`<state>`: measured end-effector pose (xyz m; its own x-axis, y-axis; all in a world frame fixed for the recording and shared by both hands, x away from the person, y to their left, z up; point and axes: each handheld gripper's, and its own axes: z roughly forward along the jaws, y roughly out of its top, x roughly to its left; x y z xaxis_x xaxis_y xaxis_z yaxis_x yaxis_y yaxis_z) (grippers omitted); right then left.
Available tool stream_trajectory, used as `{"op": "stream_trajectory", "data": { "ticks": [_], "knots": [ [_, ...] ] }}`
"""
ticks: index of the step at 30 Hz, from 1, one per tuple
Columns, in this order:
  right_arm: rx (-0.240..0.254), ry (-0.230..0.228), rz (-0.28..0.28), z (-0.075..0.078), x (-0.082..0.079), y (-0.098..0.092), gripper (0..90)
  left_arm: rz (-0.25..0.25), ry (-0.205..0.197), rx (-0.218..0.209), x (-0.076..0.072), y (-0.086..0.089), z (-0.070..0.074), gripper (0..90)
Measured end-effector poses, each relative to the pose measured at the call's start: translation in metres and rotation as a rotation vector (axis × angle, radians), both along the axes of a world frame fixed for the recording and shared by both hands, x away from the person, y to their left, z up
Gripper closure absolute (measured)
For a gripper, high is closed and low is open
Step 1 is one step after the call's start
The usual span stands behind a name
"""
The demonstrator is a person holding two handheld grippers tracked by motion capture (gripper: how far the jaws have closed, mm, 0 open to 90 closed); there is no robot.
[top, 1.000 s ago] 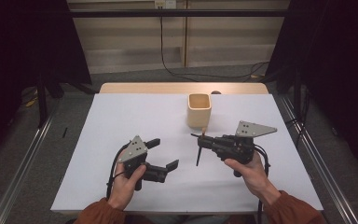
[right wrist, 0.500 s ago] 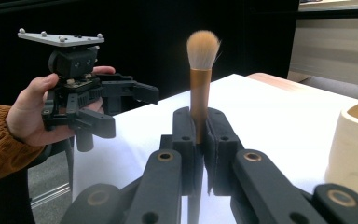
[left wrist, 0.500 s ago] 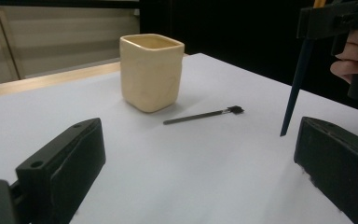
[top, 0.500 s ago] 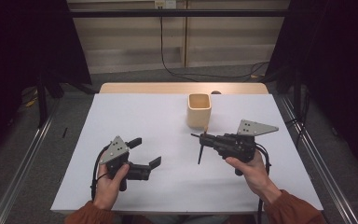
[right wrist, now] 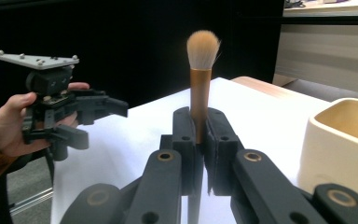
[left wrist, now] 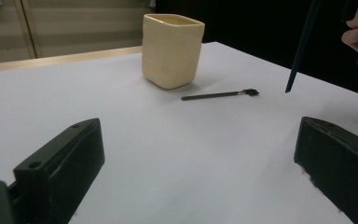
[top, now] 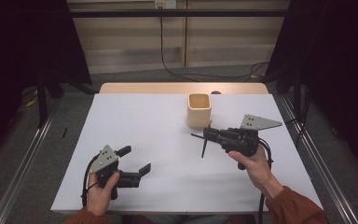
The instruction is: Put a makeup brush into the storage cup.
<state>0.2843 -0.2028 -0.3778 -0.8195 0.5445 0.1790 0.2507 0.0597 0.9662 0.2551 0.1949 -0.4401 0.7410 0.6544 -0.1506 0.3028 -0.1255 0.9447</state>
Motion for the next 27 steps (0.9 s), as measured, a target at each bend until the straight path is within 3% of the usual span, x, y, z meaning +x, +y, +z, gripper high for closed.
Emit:
{"op": "stream_trajectory", "data": {
  "ticks": [8,17,27],
  "knots": [
    [0.003,0.003,-0.033,0.003,0.015,-0.005,83.5,0.033,-0.010,-0.020,0.000,0.006,0.000,1.6],
    [-0.009,-0.012,-0.055,0.012,0.029,-0.007,83.6,0.023,-0.009,-0.004,-0.001,0.007,-0.001,1.6],
    [-0.020,-0.025,-0.081,0.021,0.043,-0.008,83.5,0.033,-0.012,-0.018,-0.003,0.007,0.000,1.6]
  ]
}}
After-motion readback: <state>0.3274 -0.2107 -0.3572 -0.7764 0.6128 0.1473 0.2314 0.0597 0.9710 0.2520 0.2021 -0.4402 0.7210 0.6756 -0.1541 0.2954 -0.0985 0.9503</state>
